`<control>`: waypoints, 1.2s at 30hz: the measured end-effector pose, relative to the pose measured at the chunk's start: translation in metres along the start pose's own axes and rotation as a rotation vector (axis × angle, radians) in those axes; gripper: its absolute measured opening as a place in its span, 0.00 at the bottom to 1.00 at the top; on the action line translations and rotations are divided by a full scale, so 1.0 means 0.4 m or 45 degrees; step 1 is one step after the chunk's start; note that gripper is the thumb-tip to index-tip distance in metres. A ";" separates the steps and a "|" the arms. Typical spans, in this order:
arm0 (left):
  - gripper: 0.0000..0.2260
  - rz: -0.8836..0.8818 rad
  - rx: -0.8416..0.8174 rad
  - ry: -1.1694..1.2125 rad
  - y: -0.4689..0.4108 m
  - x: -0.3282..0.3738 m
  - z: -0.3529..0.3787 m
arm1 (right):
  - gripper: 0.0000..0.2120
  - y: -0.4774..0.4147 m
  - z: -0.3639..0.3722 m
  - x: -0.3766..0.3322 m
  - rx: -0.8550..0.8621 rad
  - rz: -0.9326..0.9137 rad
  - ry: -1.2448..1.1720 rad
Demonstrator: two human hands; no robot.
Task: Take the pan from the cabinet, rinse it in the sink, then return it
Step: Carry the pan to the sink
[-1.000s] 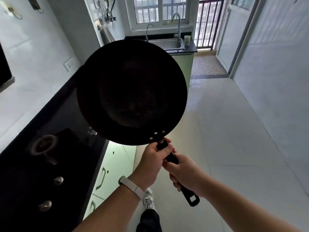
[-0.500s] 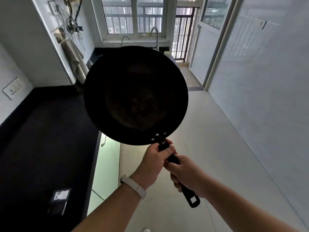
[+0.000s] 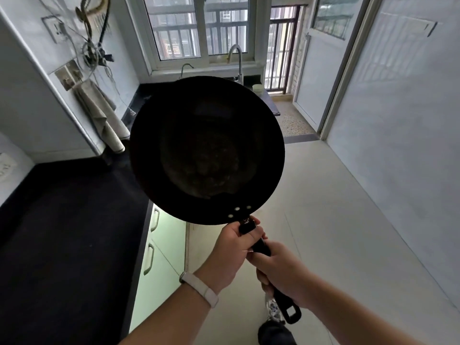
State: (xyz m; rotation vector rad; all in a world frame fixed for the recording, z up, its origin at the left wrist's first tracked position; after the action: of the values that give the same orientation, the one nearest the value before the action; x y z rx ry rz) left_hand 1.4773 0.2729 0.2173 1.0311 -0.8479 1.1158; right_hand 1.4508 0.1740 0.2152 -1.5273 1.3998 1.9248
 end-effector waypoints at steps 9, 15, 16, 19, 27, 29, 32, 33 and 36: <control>0.04 -0.015 0.155 -0.038 -0.419 0.115 0.003 | 0.06 -0.338 -0.276 -0.157 -0.175 0.007 -0.072; 0.03 -0.018 0.195 -0.021 -0.662 0.174 0.042 | 0.05 -0.498 -0.458 -0.253 -0.214 0.014 -0.053; 0.03 -0.023 0.208 -0.011 -0.692 0.180 0.041 | 0.05 -0.517 -0.475 -0.263 -0.219 0.018 -0.058; 0.03 -0.031 0.223 0.017 -0.781 0.189 0.040 | 0.06 -0.578 -0.529 -0.291 -0.232 0.036 -0.060; 0.05 -0.102 0.219 0.160 -1.029 0.190 -0.003 | 0.08 -0.795 -0.652 -0.343 -0.212 0.101 -0.021; 0.04 -0.129 0.214 0.185 -1.109 0.191 -0.024 | 0.07 -0.864 -0.688 -0.362 -0.195 0.129 -0.010; 0.03 -0.162 0.214 0.211 -1.238 0.200 -0.067 | 0.06 -0.978 -0.731 -0.403 -0.182 0.162 -0.012; 0.03 -0.174 0.206 0.216 -1.282 0.205 -0.083 | 0.06 -1.017 -0.744 -0.419 -0.176 0.182 -0.016; 0.03 -0.190 0.178 0.241 -1.394 0.233 -0.127 | 0.05 -1.119 -0.768 -0.471 -0.167 0.244 -0.059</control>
State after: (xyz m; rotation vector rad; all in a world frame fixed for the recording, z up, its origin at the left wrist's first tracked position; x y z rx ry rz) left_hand 2.0422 0.2878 0.1654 1.0670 -0.5395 1.1370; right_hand 2.0236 0.1912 0.1739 -1.4402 1.4730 2.1907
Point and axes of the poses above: each hand's wrist, its own y-axis away from the middle knuckle, its own z-axis out of the palm, x = y × z, the point moved 8 cm from there along -y, towards the middle knuckle, and after that the axes turned 6 degrees about -x, right-handed, at the moved point
